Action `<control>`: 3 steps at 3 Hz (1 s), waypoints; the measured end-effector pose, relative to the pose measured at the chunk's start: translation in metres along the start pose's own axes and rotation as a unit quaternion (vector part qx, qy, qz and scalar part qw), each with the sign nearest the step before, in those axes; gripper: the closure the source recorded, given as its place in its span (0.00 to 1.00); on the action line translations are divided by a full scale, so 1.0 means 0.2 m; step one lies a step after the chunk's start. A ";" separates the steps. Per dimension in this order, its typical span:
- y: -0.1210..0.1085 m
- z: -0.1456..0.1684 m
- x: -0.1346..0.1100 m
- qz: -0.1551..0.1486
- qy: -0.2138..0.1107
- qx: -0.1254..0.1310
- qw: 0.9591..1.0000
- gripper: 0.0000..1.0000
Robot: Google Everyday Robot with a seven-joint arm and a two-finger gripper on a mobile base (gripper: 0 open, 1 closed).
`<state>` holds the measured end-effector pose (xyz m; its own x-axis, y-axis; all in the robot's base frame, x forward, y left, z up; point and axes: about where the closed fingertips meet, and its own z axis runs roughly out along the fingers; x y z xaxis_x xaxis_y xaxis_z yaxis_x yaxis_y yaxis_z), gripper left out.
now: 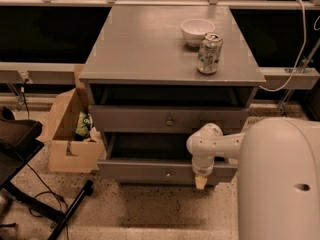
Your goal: Open middle drawer
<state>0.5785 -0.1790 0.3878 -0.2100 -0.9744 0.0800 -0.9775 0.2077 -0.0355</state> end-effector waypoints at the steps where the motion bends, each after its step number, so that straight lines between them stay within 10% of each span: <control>1: 0.07 -0.01 0.01 -0.002 -0.003 -0.010 1.000 0.64; 3: 0.18 -0.06 0.04 -0.001 0.003 -0.017 1.000 1.00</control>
Offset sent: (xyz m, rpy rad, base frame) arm -0.1541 -0.0080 0.0804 -0.0449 0.1022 -0.0127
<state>0.5416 -0.1792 0.3993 -0.2071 -0.9745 0.0865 -0.9782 0.2077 -0.0021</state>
